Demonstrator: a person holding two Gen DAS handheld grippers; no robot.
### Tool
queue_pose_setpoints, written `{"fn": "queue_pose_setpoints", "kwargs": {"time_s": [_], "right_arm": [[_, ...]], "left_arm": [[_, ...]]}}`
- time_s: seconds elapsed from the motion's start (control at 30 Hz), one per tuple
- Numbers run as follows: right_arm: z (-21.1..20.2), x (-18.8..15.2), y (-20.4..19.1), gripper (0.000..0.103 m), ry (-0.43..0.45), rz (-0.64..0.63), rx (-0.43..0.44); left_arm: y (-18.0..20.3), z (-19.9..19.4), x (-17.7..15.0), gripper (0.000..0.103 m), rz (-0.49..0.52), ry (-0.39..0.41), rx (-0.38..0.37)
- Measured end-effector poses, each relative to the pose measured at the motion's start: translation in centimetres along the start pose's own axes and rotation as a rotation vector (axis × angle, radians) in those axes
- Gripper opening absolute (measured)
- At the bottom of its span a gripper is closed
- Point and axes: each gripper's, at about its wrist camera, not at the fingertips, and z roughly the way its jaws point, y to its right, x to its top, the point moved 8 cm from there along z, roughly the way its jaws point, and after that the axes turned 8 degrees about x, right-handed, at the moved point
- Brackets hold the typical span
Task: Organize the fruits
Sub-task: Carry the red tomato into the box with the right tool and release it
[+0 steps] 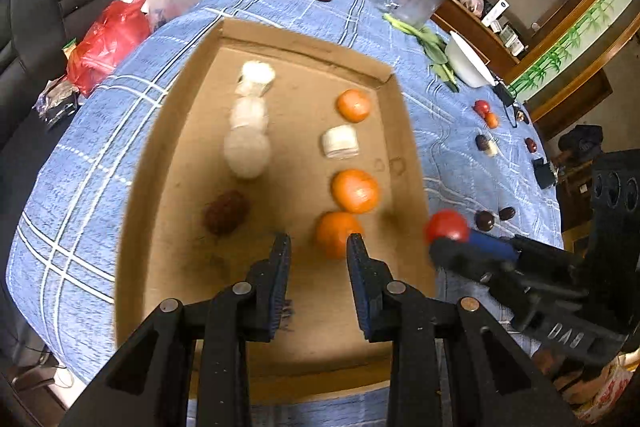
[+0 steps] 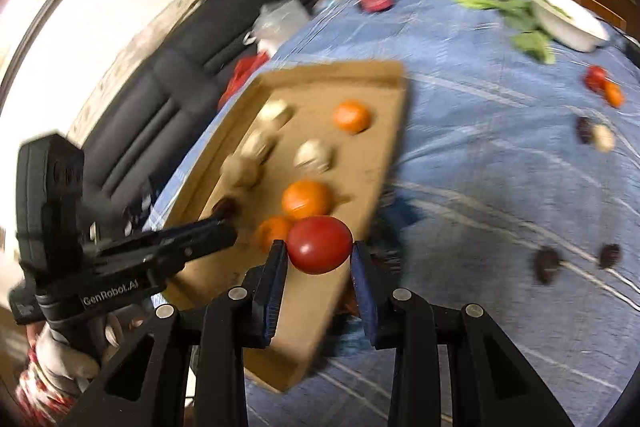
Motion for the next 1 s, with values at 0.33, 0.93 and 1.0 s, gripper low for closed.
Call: {"fn": "queue_pose_setpoints", "kwargs": {"time_s": [0.33, 0.93, 1.0], "right_arm": [[-2.3, 0.4, 3.3, 0.036, 0.089, 0.120, -0.079], [5.8, -2.9, -4.0, 0.036, -0.121, -0.145, -0.021], [7.0, -2.9, -5.0, 0.036, -0.136, -0.172, -0.022]], "left_arm": [[3.5, 0.9, 0.3, 0.028, 0.122, -0.033, -0.098], [-2.1, -1.3, 3.2, 0.043, -0.034, 0.039, 0.018], [-3.1, -1.6, 3.0, 0.043, -0.056, 0.040, 0.024]]}}
